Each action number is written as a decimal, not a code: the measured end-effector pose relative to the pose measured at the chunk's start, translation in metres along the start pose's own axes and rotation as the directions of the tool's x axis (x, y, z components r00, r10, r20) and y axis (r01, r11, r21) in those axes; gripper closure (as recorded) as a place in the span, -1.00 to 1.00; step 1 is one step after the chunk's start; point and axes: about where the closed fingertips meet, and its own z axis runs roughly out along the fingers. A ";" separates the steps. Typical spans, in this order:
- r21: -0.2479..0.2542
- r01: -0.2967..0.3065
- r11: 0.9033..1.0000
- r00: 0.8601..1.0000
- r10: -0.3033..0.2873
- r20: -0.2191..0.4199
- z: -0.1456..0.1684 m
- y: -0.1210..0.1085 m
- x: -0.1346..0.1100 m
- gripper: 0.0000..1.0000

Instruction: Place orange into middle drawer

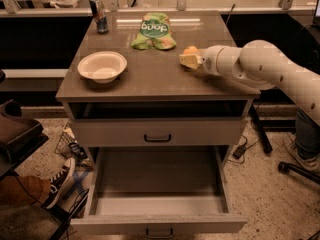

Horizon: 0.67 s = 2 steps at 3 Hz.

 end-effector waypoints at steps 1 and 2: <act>-0.003 0.000 1.000 1.000 0.000 -0.001 0.002 0.002 0.000 0.99; 0.000 0.025 1.000 1.000 -0.025 0.009 0.002 0.001 -0.023 1.00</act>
Offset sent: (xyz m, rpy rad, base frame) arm 0.0192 0.0031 0.0556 -0.0355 -0.0582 0.0060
